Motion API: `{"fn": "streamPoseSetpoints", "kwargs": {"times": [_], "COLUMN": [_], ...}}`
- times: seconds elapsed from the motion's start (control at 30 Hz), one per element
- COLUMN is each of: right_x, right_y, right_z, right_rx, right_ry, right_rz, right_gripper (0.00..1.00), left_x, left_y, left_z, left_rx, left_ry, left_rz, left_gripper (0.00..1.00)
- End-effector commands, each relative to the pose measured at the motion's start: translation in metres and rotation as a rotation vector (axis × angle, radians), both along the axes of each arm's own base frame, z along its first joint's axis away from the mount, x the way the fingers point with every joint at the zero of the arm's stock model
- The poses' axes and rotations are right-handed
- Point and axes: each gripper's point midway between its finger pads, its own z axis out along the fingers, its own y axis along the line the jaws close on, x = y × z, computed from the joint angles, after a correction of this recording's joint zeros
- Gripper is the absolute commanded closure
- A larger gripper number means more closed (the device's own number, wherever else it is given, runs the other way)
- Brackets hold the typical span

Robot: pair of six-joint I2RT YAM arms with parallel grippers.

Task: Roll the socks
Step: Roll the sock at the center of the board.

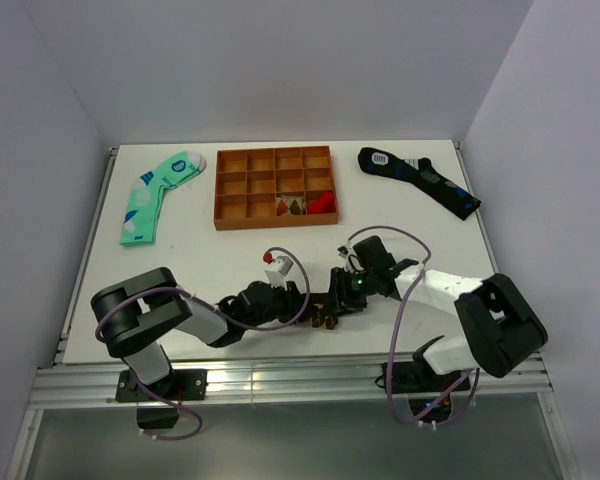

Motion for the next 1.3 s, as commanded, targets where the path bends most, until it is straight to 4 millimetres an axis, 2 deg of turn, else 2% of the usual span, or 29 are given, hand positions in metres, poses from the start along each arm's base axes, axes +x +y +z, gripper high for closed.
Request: {"fn": "streamPoseSetpoints", "kwargs": {"times": [0.0,0.33,0.53,0.57,0.63,0.7,0.83,0.87,0.97,1.1,1.27], "right_x": [0.031,0.048,0.043,0.042,0.042,0.039,0.032,0.023,0.021,0.012,0.008], "right_y": [-0.003,-0.006,-0.004,-0.007,-0.008,-0.006,0.001,0.010,0.017,0.024,0.022], "right_z": [0.006,0.057,0.086,0.080,0.088,0.086,0.084,0.084,0.083,0.076,0.062], "right_rx": [-0.017,0.100,0.254,0.242,0.260,0.261,0.244,0.264,0.253,0.191,0.121], "right_ry": [-0.179,-0.441,-0.646,-0.663,-0.721,-0.752,-0.810,-0.814,-0.839,-0.875,-0.886], "right_rz": [-0.090,-0.178,-0.181,-0.189,-0.200,-0.212,-0.238,-0.205,-0.196,-0.178,-0.180], "right_gripper": [0.53,0.48,0.47,0.47,0.46,0.47,0.46,0.45,0.46,0.45,0.45], "left_x": [-0.062,-0.061,-0.065,-0.065,-0.066,-0.062,-0.059,-0.058,-0.058,-0.058,-0.053], "left_y": [0.070,0.099,0.111,0.112,0.116,0.115,0.119,0.119,0.117,0.118,0.118], "left_z": [-0.106,-0.115,-0.118,-0.117,-0.117,-0.113,-0.111,-0.110,-0.110,-0.112,-0.109], "left_rx": [0.414,0.471,0.491,0.493,0.506,0.498,0.542,0.556,0.581,0.607,0.633], "left_ry": [0.312,0.407,0.481,0.487,0.516,0.534,0.558,0.567,0.586,0.615,0.620], "left_rz": [-0.077,0.010,0.022,0.019,0.020,0.025,0.023,0.023,0.000,-0.016,-0.018], "left_gripper": [1.00,1.00,1.00,1.00,1.00,1.00,1.00,1.00,1.00,1.00,1.00]}}
